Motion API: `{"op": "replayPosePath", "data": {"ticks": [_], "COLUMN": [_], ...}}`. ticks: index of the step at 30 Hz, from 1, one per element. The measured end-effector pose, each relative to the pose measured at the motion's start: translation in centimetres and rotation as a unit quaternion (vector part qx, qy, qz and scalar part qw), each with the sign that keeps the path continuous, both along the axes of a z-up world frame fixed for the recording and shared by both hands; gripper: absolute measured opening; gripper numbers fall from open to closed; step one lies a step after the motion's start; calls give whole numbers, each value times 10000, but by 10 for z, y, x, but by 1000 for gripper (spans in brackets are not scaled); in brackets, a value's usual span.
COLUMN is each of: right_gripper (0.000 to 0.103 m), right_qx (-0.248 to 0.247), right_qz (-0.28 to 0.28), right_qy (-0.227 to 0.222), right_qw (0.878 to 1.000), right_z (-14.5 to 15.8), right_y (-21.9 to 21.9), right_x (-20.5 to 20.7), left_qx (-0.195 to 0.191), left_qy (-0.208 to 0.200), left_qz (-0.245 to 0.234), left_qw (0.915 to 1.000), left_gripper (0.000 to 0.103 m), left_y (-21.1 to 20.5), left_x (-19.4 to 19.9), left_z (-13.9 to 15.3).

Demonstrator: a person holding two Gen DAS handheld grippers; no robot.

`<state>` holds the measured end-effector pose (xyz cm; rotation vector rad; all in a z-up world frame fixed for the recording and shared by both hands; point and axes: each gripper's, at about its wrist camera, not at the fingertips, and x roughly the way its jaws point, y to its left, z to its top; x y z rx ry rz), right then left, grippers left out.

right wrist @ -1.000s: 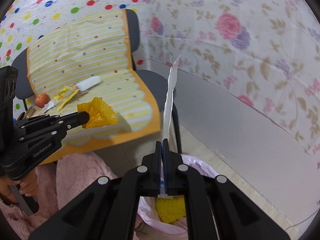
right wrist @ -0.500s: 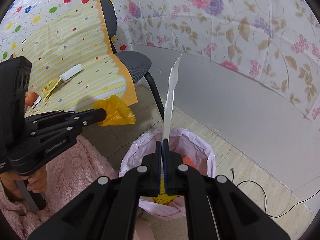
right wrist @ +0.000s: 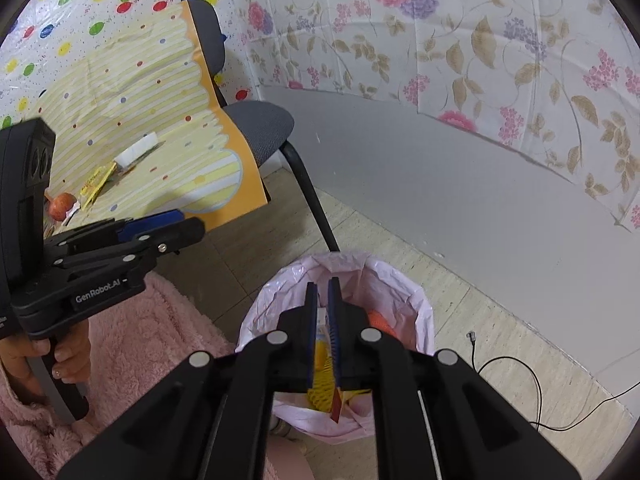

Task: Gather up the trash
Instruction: 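Open both grippers over the pink trash bag to drop the red bag and orange peel, then move both tools back toward the snack packets on the chair seat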

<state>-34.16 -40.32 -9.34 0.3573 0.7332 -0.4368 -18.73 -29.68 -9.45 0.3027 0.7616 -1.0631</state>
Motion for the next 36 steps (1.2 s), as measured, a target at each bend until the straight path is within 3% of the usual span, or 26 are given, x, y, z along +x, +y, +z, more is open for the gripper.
{"op": "replayPosePath", "data": {"ticks": [12,19,26,36], "right_gripper": [6,6,6,6], "right_qx": [-316,-429,-416,-445], "right_qz": [196,812,1537,2356], "right_qy": [-364,-405,-459,-470], "right_qw": [9986,9949,9862,9697], "right_z": [37,50,60,67], "right_y": [15,40,73,116], "right_x": [16,59,119,191], "left_qx": [-127,-138,-88,146], "left_qy": [-104,-240,-364,-361], "left_qz": [704,1364,2225,3434], "left_qw": [9974,9903,9742,9384], "left_gripper": [37,47,51,53], "left_y": [60,105,163,238], "left_x": [23,43,74,118], "left_z": [23,37,47,46]}}
